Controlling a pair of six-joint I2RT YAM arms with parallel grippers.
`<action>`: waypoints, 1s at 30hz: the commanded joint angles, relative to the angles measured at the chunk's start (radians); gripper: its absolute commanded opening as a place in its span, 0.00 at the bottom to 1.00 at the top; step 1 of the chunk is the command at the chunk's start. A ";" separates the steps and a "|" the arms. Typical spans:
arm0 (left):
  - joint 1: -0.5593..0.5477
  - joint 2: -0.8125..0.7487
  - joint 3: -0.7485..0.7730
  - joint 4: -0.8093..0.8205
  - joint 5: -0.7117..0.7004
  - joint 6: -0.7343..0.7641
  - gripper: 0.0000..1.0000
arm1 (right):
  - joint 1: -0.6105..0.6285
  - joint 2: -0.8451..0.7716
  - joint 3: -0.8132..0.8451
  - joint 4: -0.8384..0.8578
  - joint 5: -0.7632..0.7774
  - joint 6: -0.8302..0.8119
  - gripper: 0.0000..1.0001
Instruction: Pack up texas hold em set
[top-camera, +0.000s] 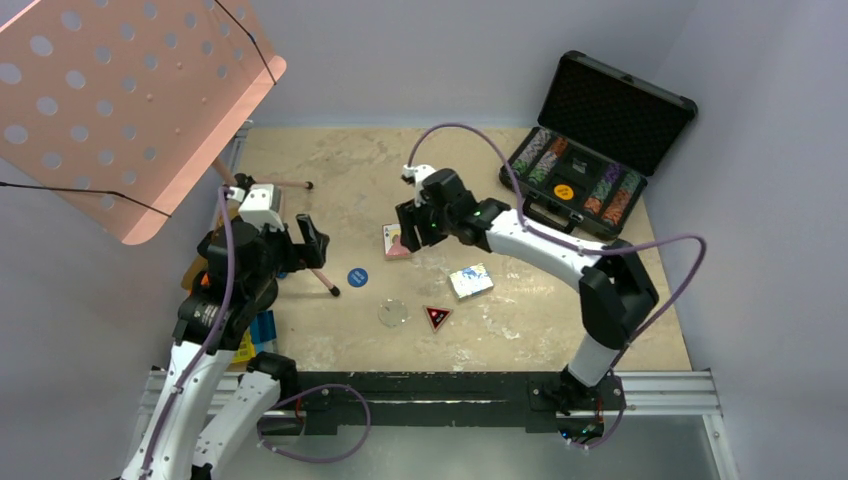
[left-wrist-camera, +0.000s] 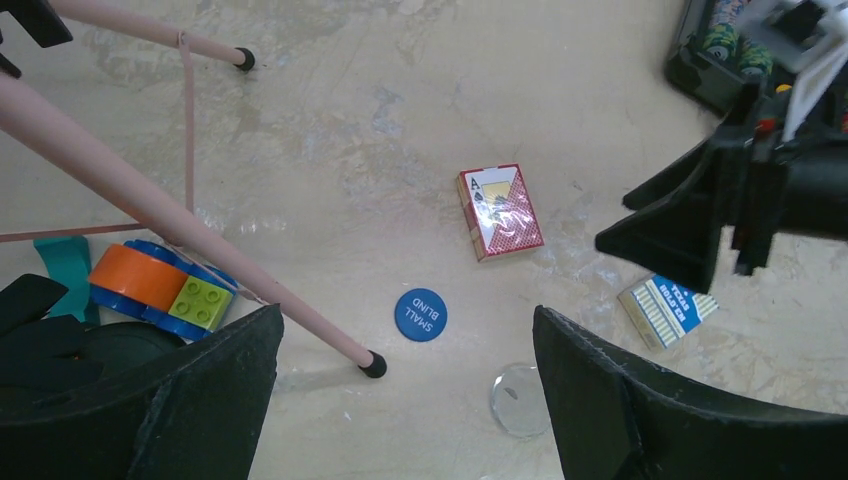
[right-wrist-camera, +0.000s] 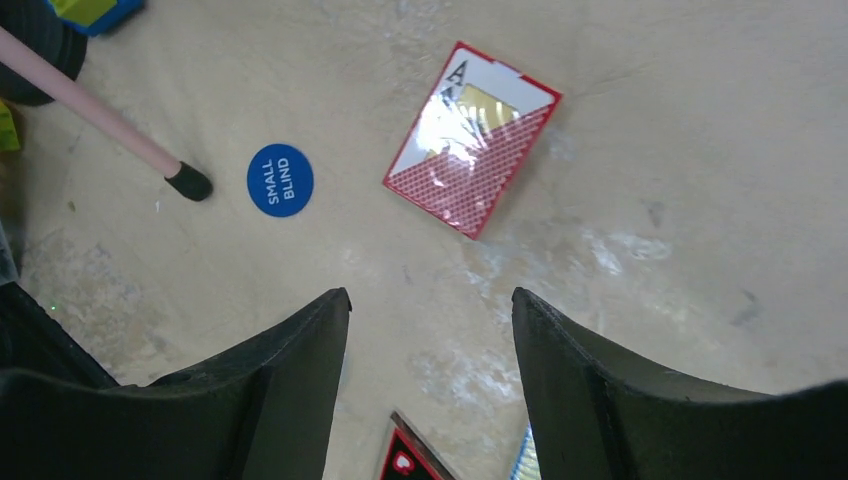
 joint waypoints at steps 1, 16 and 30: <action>0.012 -0.042 -0.011 0.050 -0.034 0.013 0.98 | 0.095 0.072 0.055 0.147 -0.018 -0.012 0.64; 0.012 -0.124 -0.034 0.081 -0.072 0.010 0.98 | 0.279 0.329 0.201 0.201 0.066 -0.086 0.65; 0.012 -0.126 -0.034 0.081 -0.072 0.010 0.97 | 0.329 0.462 0.313 0.124 0.148 -0.156 0.65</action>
